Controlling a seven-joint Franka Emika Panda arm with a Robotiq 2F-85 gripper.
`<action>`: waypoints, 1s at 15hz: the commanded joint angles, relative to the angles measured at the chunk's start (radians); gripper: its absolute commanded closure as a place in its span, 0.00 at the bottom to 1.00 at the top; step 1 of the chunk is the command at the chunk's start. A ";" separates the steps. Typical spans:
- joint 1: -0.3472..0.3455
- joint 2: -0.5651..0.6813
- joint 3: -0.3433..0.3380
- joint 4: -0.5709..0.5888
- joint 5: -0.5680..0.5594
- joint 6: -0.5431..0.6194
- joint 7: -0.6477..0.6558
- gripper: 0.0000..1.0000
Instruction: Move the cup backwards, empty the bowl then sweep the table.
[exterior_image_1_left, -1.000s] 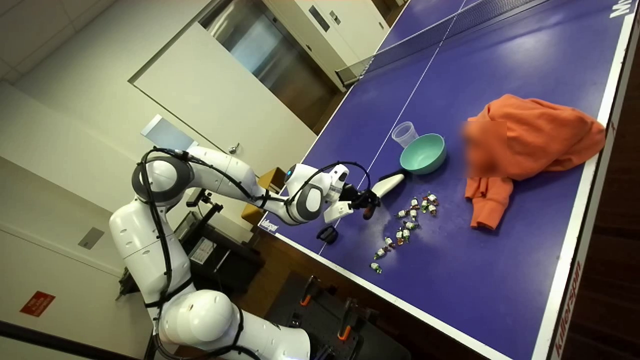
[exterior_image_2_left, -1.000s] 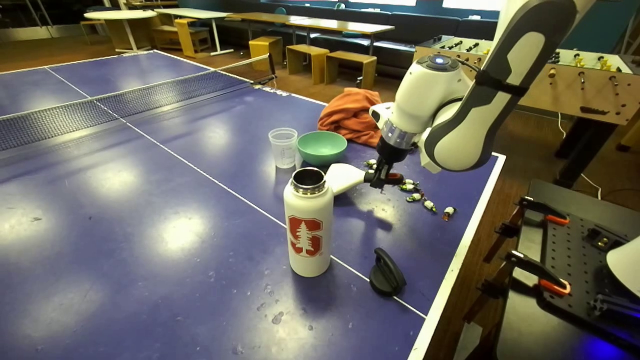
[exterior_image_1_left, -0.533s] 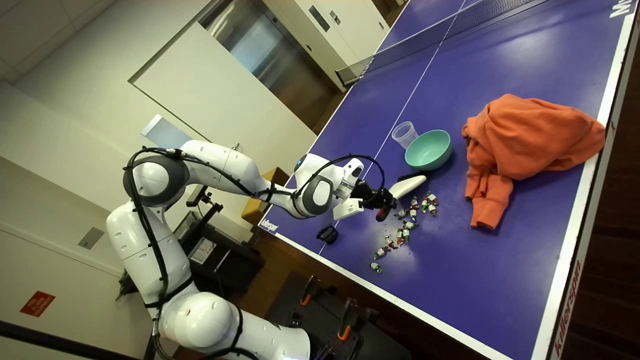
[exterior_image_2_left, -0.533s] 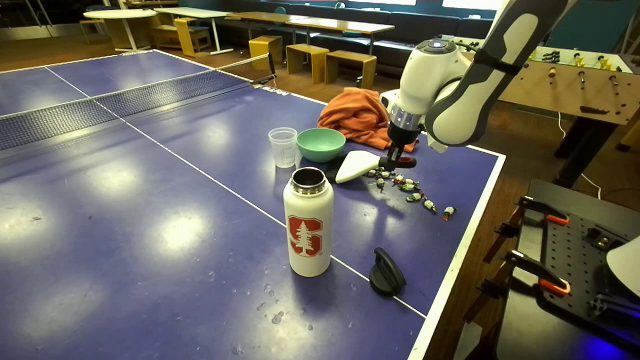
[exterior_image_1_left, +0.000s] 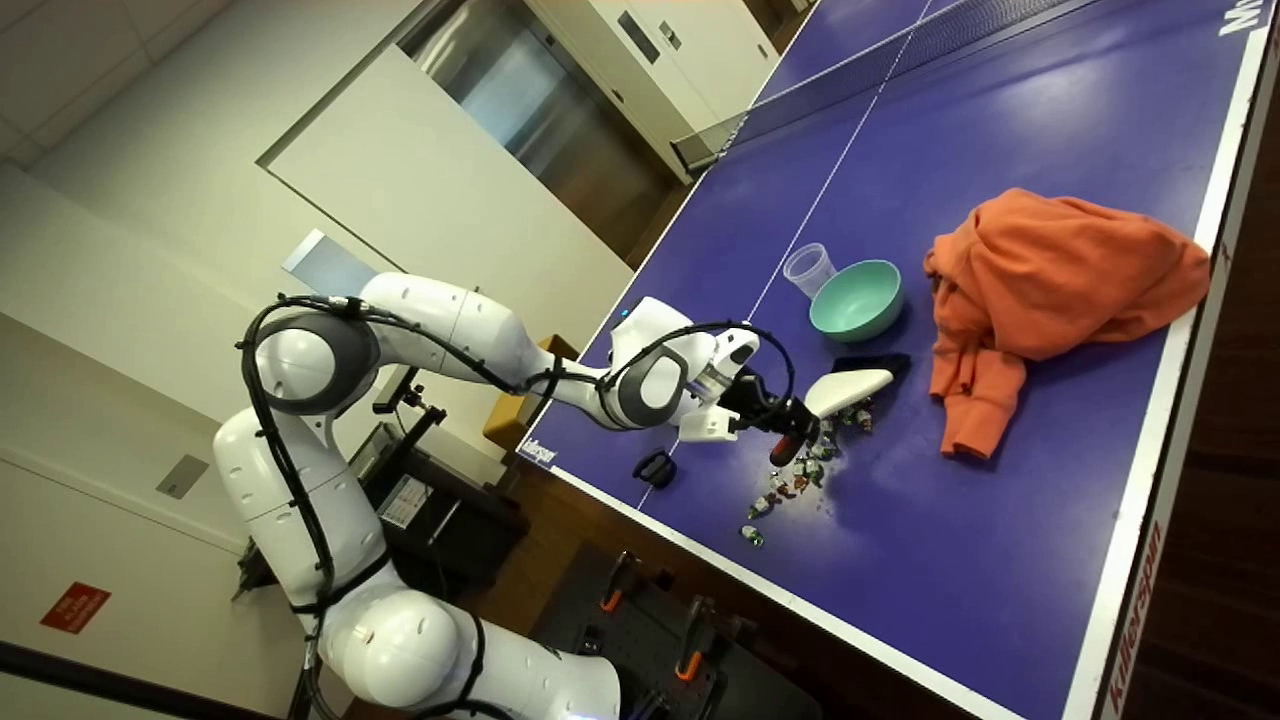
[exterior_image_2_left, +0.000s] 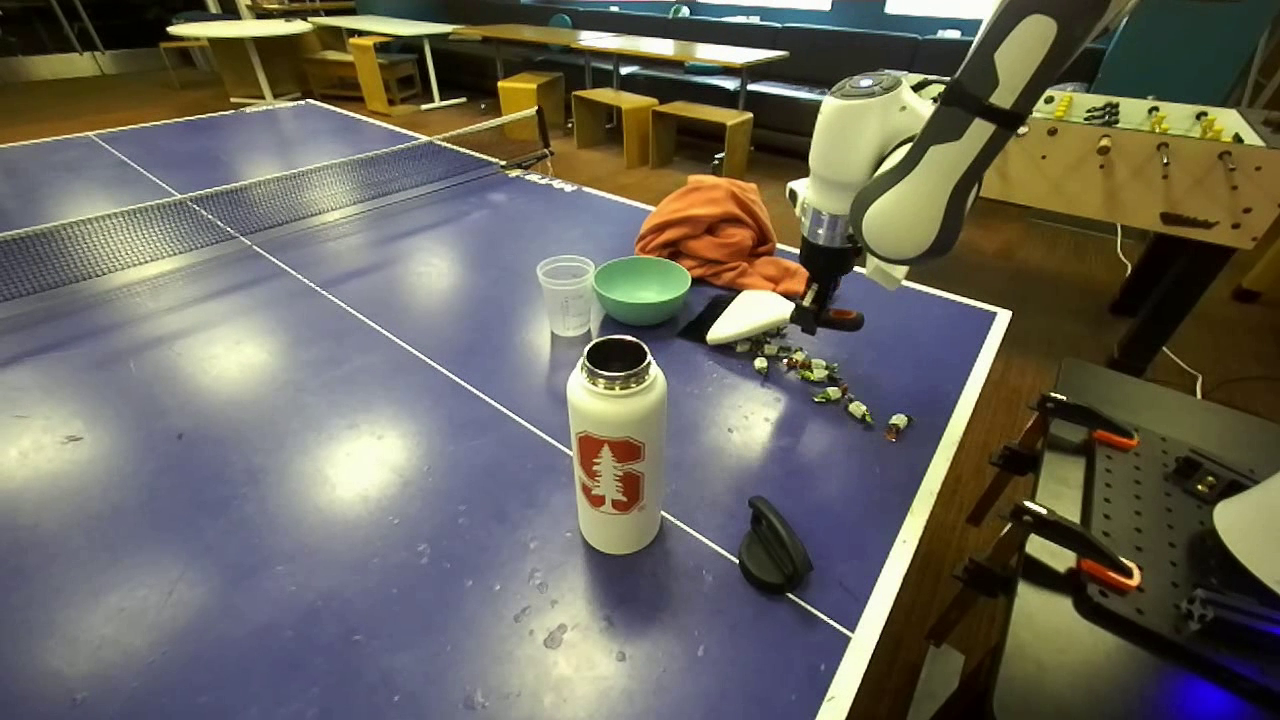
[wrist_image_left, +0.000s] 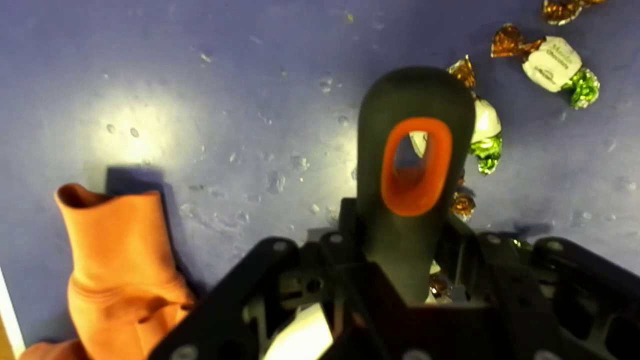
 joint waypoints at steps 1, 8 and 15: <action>-0.041 -0.069 0.033 -0.020 -0.053 -0.140 0.064 0.87; -0.079 -0.238 0.078 -0.091 -0.205 -0.376 0.130 0.87; -0.191 -0.351 0.187 -0.140 -0.277 -0.558 0.145 0.87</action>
